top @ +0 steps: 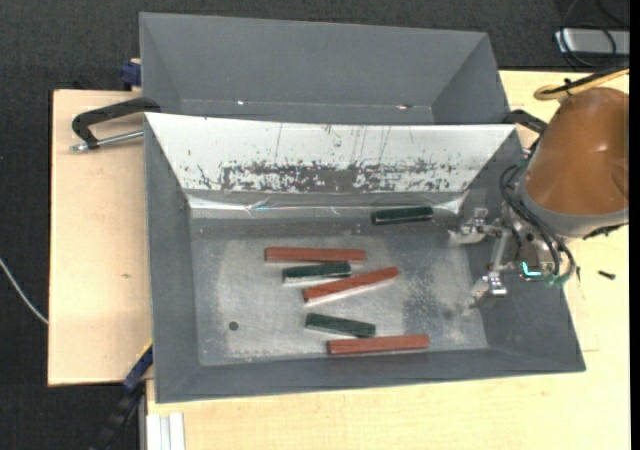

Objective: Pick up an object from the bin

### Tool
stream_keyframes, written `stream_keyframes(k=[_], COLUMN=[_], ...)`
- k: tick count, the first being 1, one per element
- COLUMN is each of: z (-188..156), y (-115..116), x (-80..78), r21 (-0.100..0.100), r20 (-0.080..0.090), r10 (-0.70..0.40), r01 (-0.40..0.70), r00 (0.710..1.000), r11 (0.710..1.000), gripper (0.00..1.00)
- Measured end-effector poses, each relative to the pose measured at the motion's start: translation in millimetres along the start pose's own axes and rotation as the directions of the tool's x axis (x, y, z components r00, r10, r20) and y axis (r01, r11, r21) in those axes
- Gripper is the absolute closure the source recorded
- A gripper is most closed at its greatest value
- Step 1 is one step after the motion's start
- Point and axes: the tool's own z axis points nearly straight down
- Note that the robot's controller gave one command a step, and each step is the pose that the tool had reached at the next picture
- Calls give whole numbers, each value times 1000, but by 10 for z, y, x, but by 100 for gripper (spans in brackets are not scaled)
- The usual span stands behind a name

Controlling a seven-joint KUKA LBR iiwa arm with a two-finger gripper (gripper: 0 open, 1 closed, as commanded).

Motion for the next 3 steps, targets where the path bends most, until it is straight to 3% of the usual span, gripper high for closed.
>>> stream_keyframes(k=[1, 2, 3], z=[-32, 201, 643], y=[3, 534, 690], x=[-19, -161, -354], r21=[1, 2, 1], r20=[7, 7, 2], r10=[-2, -24, -78], r01=[2, 24, 78], r00=[1000, 1000, 997], r11=[1000, 1000, 997], gripper=[0, 0, 100])
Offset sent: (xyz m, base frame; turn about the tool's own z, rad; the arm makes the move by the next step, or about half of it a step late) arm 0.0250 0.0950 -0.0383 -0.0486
